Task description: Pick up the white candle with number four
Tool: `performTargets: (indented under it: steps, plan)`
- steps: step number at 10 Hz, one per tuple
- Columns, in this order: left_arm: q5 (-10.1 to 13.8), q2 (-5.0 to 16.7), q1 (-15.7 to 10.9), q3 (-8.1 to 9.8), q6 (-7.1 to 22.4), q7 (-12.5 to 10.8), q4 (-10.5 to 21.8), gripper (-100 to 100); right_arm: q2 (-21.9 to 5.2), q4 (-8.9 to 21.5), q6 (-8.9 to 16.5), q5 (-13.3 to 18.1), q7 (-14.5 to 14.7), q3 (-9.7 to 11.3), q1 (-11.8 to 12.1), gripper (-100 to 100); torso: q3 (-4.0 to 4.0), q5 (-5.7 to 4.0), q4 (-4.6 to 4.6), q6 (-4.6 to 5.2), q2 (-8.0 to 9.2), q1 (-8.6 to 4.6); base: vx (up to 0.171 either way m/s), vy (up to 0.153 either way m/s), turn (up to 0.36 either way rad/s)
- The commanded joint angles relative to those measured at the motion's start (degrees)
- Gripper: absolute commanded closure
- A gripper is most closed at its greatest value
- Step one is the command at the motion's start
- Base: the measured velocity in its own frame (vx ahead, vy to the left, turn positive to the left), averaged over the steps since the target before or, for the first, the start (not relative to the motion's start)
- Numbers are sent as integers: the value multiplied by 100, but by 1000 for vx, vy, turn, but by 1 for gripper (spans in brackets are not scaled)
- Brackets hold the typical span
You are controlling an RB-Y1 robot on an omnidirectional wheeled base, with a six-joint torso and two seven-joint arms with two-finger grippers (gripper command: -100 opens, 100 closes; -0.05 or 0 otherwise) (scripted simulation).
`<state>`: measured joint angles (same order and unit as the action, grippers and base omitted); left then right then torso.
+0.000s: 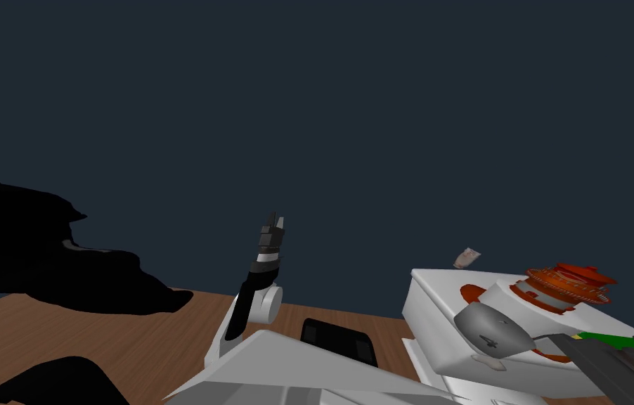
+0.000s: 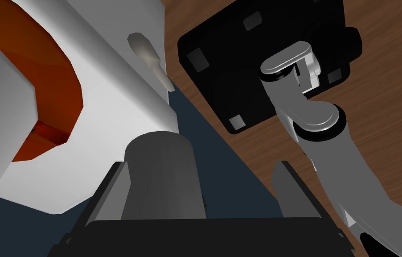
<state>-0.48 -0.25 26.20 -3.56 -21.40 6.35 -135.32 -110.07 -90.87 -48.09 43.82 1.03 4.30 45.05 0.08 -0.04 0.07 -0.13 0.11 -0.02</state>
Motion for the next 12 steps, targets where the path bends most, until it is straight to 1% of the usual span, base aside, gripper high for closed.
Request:
performTargets:
  steps: [1,3,4,5,6,7,8,9,10,12]
  plan:
    - [0,0,0,0,0,0,0,0,-31,-181,-50,86,93,121,-136,-100,0,0,0,0,0,0,-106,-72,42]
    - [0,0,0,0,0,0,0,0,-31,-181,-50,143,93,121,-136,-100,4,0,2,1,5,-1,-50,-49,7]
    - [0,0,1,0,0,0,0,0,-31,-181,-50,86,93,121,-136,-100,-7,2,-2,0,-13,9,11,-4,-3]
    - [0,0,1,0,0,0,0,0,-146,-365,-59,124,184,164,-129,-100,-15,4,-6,-1,-27,20,-38,-30,43]
    - [0,0,0,0,0,0,0,0,-216,-465,-62,160,232,180,-119,-100,-12,5,-5,-3,-19,16,-98,-57,59]
    - [0,0,0,0,0,0,0,0,-216,-465,-62,160,232,180,-119,-100,-1,1,-1,-1,-1,7,-82,-48,15]
    - [0,0,0,0,0,0,0,0,-374,-668,-61,269,332,203,-83,-100,0,2,0,1,0,7,-92,-59,58]
    - [0,0,0,0,0,0,0,0,-374,-668,-61,269,332,203,-83,-100,2,1,1,-1,4,5,-79,-52,36]
    - [0,0,0,0,0,0,0,0,-554,-866,-44,425,432,205,-30,-100,2,0,1,1,2,5,-120,-52,64]
    - [0,0,-1,0,0,0,0,0,-751,-1054,-8,625,532,178,31,-100,10,1,4,0,16,3,-124,-51,83]
